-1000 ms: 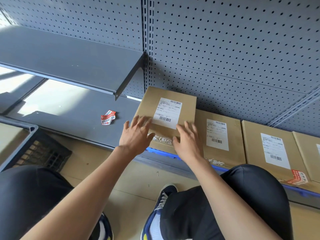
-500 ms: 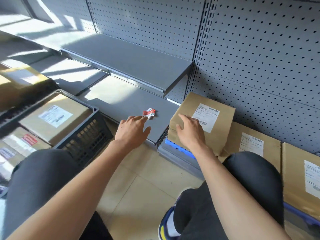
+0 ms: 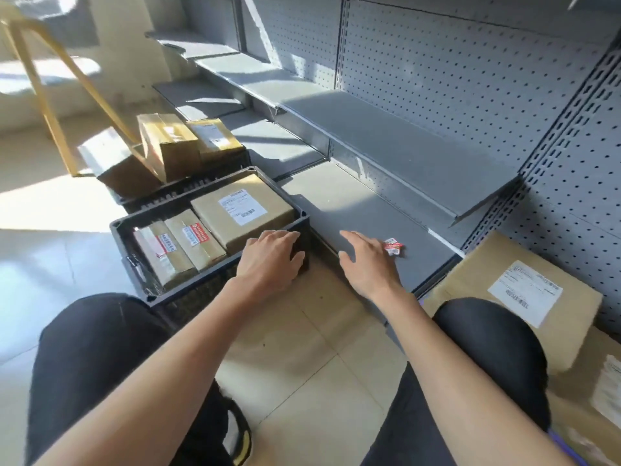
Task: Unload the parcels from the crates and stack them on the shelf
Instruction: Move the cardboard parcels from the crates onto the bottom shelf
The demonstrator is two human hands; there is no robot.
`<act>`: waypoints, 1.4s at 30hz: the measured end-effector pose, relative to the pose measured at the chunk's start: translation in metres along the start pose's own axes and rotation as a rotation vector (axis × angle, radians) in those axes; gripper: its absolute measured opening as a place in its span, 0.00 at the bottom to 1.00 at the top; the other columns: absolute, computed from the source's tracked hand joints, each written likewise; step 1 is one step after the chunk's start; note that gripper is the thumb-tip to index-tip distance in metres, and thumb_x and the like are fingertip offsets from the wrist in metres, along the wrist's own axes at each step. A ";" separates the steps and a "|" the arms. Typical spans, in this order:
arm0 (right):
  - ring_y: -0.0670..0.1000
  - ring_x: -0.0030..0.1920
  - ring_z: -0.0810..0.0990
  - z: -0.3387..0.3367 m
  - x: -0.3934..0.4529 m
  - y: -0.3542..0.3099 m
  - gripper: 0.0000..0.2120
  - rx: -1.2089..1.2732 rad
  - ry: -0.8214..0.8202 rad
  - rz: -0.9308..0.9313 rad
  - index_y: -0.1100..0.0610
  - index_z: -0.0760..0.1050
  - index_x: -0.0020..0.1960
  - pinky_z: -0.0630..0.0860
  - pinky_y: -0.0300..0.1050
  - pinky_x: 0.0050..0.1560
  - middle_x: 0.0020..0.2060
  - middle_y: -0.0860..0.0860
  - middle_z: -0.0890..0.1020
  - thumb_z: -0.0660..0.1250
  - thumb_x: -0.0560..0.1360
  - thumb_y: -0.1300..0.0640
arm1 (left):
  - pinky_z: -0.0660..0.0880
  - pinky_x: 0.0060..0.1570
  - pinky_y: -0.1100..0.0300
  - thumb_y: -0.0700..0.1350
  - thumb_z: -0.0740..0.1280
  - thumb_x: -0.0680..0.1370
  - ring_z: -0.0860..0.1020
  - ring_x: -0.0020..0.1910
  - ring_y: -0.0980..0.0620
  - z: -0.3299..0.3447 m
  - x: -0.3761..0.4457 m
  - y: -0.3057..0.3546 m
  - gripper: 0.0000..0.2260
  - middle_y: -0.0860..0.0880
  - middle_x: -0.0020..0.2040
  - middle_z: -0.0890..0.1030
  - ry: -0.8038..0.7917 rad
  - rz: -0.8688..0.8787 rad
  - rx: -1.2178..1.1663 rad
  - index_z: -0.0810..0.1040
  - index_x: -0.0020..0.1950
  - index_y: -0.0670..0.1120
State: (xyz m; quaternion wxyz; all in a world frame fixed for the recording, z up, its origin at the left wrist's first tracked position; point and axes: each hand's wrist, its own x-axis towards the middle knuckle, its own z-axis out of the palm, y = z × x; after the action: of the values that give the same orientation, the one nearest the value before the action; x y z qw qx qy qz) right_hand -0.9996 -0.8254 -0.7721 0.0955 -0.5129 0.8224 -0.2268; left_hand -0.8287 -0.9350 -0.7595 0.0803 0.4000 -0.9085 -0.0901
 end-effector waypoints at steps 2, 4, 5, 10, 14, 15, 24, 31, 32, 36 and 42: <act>0.58 0.70 0.72 0.009 0.008 -0.026 0.22 -0.010 -0.037 -0.055 0.52 0.69 0.75 0.70 0.52 0.68 0.72 0.49 0.74 0.61 0.82 0.53 | 0.71 0.68 0.44 0.57 0.62 0.83 0.72 0.72 0.46 -0.008 -0.010 -0.027 0.22 0.51 0.73 0.75 0.023 -0.060 -0.025 0.71 0.75 0.52; 0.57 0.71 0.71 0.016 0.020 -0.054 0.22 -0.028 -0.081 -0.118 0.51 0.68 0.76 0.69 0.52 0.70 0.73 0.49 0.72 0.61 0.82 0.52 | 0.72 0.67 0.44 0.57 0.63 0.83 0.73 0.71 0.46 -0.016 -0.021 -0.050 0.21 0.50 0.72 0.76 0.041 -0.118 -0.051 0.72 0.75 0.52; 0.57 0.71 0.70 0.019 0.027 -0.067 0.22 -0.035 -0.108 -0.150 0.51 0.68 0.76 0.68 0.52 0.70 0.74 0.49 0.72 0.61 0.82 0.52 | 0.73 0.67 0.45 0.56 0.63 0.83 0.73 0.71 0.46 -0.019 -0.026 -0.060 0.22 0.50 0.72 0.76 0.049 -0.144 -0.059 0.71 0.75 0.52; 0.58 0.71 0.70 0.041 0.071 -0.120 0.22 -0.081 -0.204 -0.277 0.51 0.68 0.76 0.69 0.55 0.71 0.72 0.51 0.73 0.61 0.82 0.53 | 0.78 0.61 0.45 0.55 0.63 0.82 0.77 0.66 0.45 -0.023 -0.032 -0.105 0.21 0.48 0.70 0.78 0.066 -0.245 -0.098 0.73 0.74 0.51; 0.58 0.72 0.68 0.064 0.109 -0.136 0.24 -0.181 -0.302 -0.302 0.49 0.65 0.77 0.67 0.56 0.71 0.74 0.52 0.71 0.60 0.82 0.52 | 0.77 0.62 0.44 0.56 0.63 0.82 0.77 0.67 0.44 -0.018 -0.018 -0.142 0.21 0.49 0.70 0.78 0.056 -0.325 -0.097 0.73 0.74 0.51; 0.58 0.72 0.69 0.068 0.120 -0.137 0.23 -0.210 -0.323 -0.303 0.49 0.65 0.77 0.67 0.56 0.71 0.75 0.52 0.70 0.60 0.82 0.51 | 0.77 0.62 0.45 0.57 0.63 0.82 0.77 0.67 0.45 -0.016 -0.012 -0.151 0.22 0.49 0.70 0.78 0.053 -0.339 -0.097 0.73 0.74 0.52; 0.59 0.73 0.65 0.140 0.207 -0.114 0.25 -0.287 -0.450 -0.214 0.49 0.62 0.78 0.67 0.60 0.69 0.76 0.51 0.67 0.60 0.82 0.53 | 0.78 0.60 0.43 0.56 0.62 0.82 0.76 0.67 0.44 0.038 0.071 -0.205 0.22 0.49 0.70 0.77 -0.046 -0.380 -0.127 0.72 0.75 0.51; 0.59 0.79 0.53 0.191 0.264 -0.085 0.28 -0.298 -0.466 -0.138 0.49 0.60 0.79 0.61 0.62 0.74 0.81 0.54 0.55 0.61 0.81 0.54 | 0.66 0.70 0.39 0.56 0.63 0.81 0.65 0.76 0.41 0.093 0.117 -0.227 0.25 0.47 0.78 0.67 -0.130 -0.376 -0.093 0.67 0.78 0.53; 0.59 0.79 0.50 0.197 0.269 -0.079 0.29 -0.290 -0.464 -0.123 0.48 0.59 0.80 0.59 0.63 0.75 0.81 0.53 0.53 0.61 0.80 0.56 | 0.63 0.71 0.38 0.57 0.63 0.81 0.62 0.77 0.41 0.099 0.121 -0.229 0.25 0.46 0.79 0.64 -0.151 -0.382 -0.082 0.66 0.78 0.53; 0.58 0.80 0.44 0.209 0.283 -0.064 0.35 -0.260 -0.444 -0.054 0.46 0.59 0.79 0.55 0.62 0.75 0.81 0.53 0.48 0.60 0.75 0.63 | 0.65 0.69 0.38 0.59 0.65 0.79 0.63 0.75 0.40 0.116 0.131 -0.233 0.27 0.44 0.79 0.61 -0.193 -0.398 -0.043 0.66 0.76 0.52; 0.59 0.79 0.44 0.221 0.293 -0.047 0.35 -0.292 -0.405 -0.006 0.45 0.56 0.80 0.57 0.63 0.74 0.81 0.54 0.49 0.61 0.76 0.62 | 0.67 0.65 0.41 0.55 0.67 0.79 0.68 0.71 0.41 0.130 0.136 -0.237 0.25 0.46 0.77 0.61 -0.132 -0.405 -0.054 0.66 0.74 0.53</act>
State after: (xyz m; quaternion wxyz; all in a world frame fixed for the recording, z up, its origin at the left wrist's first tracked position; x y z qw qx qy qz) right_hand -1.0099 -1.1635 -0.9219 0.1824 -0.5587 0.8091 0.0015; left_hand -0.7787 -1.1798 -0.9298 0.0116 0.5655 -0.8101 -0.1545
